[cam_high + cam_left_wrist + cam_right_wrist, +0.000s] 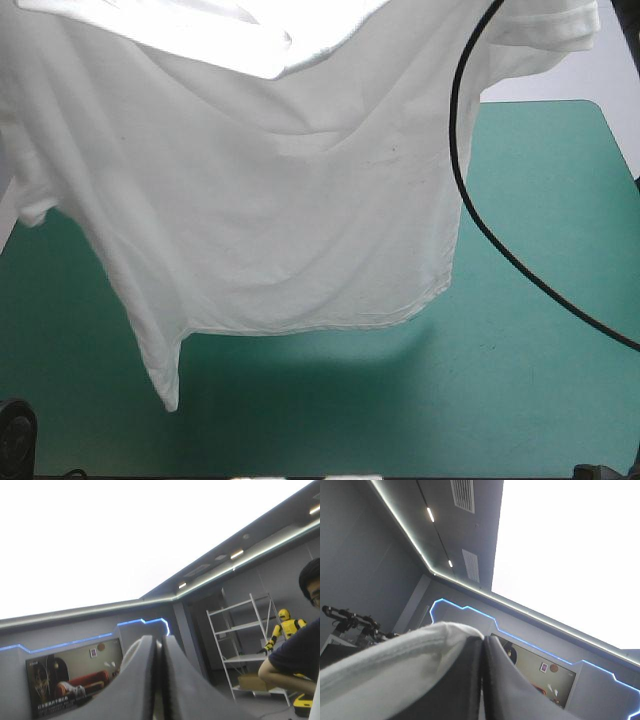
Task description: Fold the cloth
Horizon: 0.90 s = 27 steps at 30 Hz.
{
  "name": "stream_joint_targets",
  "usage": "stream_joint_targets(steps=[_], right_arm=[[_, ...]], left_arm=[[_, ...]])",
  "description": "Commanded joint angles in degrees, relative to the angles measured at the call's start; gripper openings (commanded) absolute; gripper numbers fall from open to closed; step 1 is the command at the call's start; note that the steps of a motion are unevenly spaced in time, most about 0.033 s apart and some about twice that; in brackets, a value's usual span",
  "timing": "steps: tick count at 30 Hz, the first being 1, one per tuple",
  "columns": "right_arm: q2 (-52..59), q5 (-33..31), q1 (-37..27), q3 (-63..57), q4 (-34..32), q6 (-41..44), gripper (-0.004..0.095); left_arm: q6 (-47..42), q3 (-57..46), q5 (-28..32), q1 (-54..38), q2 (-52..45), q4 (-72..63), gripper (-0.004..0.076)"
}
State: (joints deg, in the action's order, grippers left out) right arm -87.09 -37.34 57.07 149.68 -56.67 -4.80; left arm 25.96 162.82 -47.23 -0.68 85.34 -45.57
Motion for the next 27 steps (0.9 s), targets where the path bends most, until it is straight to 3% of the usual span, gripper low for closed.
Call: stream_joint_targets(steps=[1,4,7,12,14,18,22,27], right_arm=[[1.37,4.60,-0.10,0.83,-1.26,0.90,-0.0019],[1.37,-1.00,-0.10,0.83,-1.57,5.34,-0.0019],[0.94,-10.57,-0.79,0.63,-4.53,9.64,-0.0019],[-2.44,-22.56,-8.67,0.25,-1.59,9.94,-0.0019],[-4.24,-23.86,-14.13,0.25,4.79,11.04,-0.0019],[-9.26,-23.91,-29.09,0.25,24.62,11.57,-0.0019],[-16.26,-26.02,-39.44,0.25,42.56,9.37,-0.0019],[-25.54,-30.17,-45.78,0.25,53.79,7.73,-0.0019]], left_arm=[[1.57,0.37,5.66,0.22,-1.56,-2.10,-0.0009],[1.07,-0.63,4.80,0.22,-1.48,1.24,-0.0009],[-0.31,-4.31,3.66,0.22,-0.02,3.23,-0.0009],[-3.28,-12.10,2.32,0.22,4.58,7.11,-0.0009],[-3.28,-14.30,2.62,0.22,6.72,7.22,-0.0009],[-3.18,-15.42,2.75,0.22,12.06,9.53,-0.0009],[-3.42,-15.42,2.40,0.22,18.77,12.41,-0.0009],[-3.54,-15.42,2.18,0.22,27.72,12.25,-0.0009]])
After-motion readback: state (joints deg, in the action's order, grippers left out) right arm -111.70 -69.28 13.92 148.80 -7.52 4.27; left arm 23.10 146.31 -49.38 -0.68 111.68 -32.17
